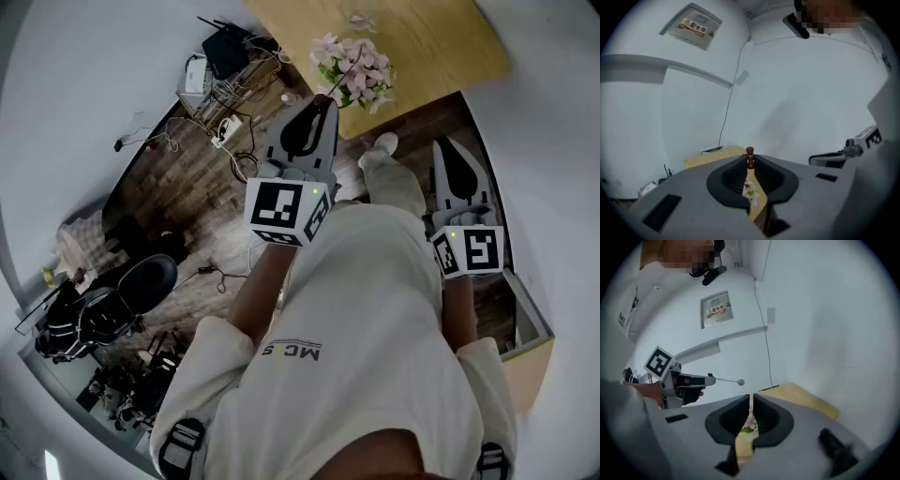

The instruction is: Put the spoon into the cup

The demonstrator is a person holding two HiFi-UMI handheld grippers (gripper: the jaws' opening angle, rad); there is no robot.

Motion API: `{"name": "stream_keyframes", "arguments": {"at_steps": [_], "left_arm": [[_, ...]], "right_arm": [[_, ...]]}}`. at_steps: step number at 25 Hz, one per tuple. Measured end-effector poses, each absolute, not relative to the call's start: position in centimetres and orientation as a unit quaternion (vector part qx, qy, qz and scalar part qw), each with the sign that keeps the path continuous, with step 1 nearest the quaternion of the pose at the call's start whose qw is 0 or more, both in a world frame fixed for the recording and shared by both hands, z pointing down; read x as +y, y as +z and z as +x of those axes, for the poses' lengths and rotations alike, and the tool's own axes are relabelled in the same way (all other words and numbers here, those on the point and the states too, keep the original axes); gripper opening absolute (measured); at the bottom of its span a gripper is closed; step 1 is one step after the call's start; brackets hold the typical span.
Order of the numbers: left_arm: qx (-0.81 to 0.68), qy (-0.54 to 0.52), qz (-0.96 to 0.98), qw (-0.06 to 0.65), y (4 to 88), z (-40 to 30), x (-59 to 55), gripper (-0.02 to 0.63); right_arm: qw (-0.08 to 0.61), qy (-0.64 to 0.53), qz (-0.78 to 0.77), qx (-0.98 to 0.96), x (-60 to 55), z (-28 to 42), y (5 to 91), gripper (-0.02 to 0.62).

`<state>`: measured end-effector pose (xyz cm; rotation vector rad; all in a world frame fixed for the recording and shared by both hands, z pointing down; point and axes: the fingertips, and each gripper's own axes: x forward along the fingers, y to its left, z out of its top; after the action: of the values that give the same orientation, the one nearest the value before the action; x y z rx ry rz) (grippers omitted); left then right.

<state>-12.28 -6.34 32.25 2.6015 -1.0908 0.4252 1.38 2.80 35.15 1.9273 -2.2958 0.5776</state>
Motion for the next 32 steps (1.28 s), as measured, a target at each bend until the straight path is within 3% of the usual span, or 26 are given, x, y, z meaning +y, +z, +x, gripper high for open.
{"name": "stream_keyframes", "arguments": {"at_steps": [7, 14, 21, 32], "left_arm": [[-0.417, 0.116, 0.886, 0.165, 32.5, -21.1, 9.5, 0.052], [-0.42, 0.105, 0.883, 0.179, 31.1, -26.8, 22.9, 0.052], [-0.424, 0.106, 0.884, 0.169, 30.5, -23.5, 28.8, 0.052], [-0.439, 0.095, 0.879, 0.158, 28.9, -12.2, 33.7, 0.052]], "right_arm": [[0.054, 0.183, 0.61, -0.769, 15.1, -7.7, 35.2, 0.041], [0.048, 0.204, 0.614, -0.761, 27.7, -12.5, 33.7, 0.041], [0.031, 0.204, 0.63, -0.749, 34.1, -6.8, 32.9, 0.041], [0.019, 0.184, 0.626, -0.758, 39.3, 4.6, 31.8, 0.041]]}}
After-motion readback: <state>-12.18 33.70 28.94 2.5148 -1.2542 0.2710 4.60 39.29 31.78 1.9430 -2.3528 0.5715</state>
